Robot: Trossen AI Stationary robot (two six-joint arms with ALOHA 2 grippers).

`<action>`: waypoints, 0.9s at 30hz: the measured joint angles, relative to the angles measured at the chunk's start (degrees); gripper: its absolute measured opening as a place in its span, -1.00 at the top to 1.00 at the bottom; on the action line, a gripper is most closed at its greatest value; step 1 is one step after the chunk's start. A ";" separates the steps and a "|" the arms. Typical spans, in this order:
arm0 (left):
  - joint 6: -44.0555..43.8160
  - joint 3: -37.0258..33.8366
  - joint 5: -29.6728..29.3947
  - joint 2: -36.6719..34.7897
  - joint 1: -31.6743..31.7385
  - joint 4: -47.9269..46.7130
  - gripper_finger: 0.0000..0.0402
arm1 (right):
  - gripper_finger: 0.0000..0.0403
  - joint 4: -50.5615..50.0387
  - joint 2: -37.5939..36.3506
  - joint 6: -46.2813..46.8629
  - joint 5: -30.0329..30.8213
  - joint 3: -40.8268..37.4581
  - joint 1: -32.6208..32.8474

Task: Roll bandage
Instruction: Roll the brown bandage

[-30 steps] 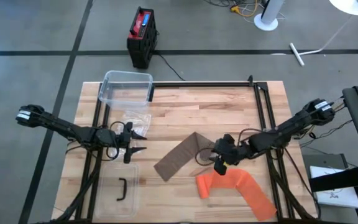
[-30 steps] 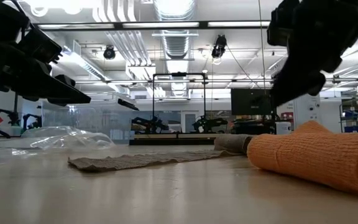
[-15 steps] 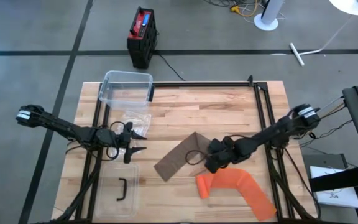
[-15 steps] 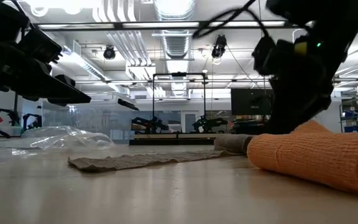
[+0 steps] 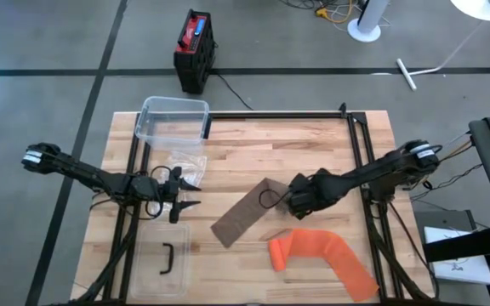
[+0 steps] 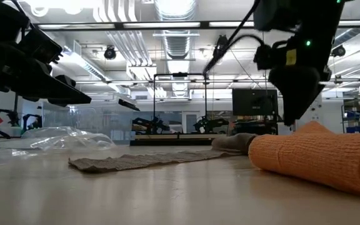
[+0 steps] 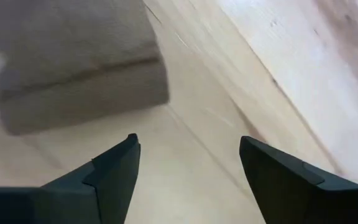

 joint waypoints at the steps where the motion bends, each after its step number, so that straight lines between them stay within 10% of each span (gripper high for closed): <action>1: 0.00 0.00 0.02 0.00 0.00 -0.03 0.01 | -0.37 1.02 -1.29 1.16 -0.15 -0.63 0.13; 13: 0.00 0.00 0.00 0.02 0.00 0.00 0.01 | -0.48 28.61 -11.94 21.71 -3.43 -18.58 1.79; 27: 0.00 0.00 0.00 0.02 0.00 0.07 0.01 | -0.28 54.72 -4.17 30.42 -1.09 -26.43 0.76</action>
